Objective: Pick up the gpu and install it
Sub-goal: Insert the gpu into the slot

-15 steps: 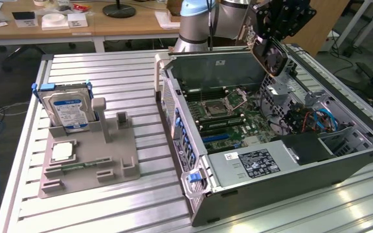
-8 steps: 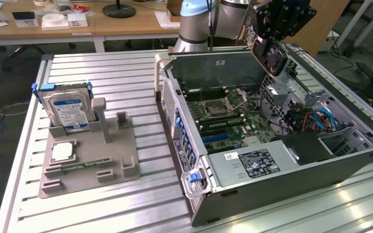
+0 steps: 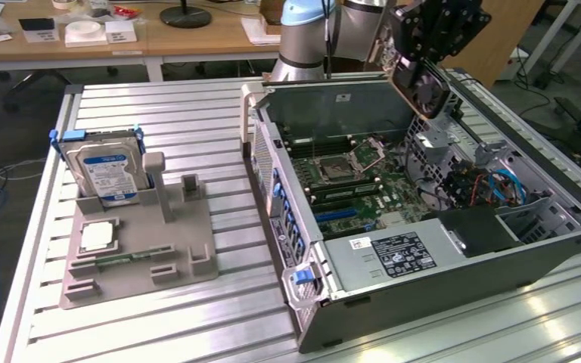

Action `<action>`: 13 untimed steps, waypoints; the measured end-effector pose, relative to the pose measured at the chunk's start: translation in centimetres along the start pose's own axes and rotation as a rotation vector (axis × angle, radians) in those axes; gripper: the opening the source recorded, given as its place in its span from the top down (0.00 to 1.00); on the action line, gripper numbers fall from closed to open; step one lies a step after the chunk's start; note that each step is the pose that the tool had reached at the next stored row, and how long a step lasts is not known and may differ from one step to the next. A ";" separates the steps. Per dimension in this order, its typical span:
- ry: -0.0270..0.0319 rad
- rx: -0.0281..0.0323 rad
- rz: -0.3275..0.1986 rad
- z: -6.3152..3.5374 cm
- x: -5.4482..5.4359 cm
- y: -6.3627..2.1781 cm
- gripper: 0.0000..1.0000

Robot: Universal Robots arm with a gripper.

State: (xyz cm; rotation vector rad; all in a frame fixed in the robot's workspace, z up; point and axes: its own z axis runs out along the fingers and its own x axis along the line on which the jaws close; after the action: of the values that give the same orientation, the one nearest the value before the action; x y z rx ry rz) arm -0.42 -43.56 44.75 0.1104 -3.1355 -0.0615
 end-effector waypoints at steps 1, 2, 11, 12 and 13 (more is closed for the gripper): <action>0.0007 0.0000 -0.017 0.00 0.0 0.00 0.72; 0.0013 0.0000 -0.033 0.00 0.0 0.00 0.72; 0.0077 0.0004 -0.195 0.07 0.0 0.00 0.72; 0.0083 0.0004 -0.212 0.09 0.0 0.00 0.72; 0.0091 0.0005 -0.232 0.09 0.0 0.00 0.72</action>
State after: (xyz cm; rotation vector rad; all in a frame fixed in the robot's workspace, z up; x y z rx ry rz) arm -0.42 -43.56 44.66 0.4716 -3.0973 -0.0604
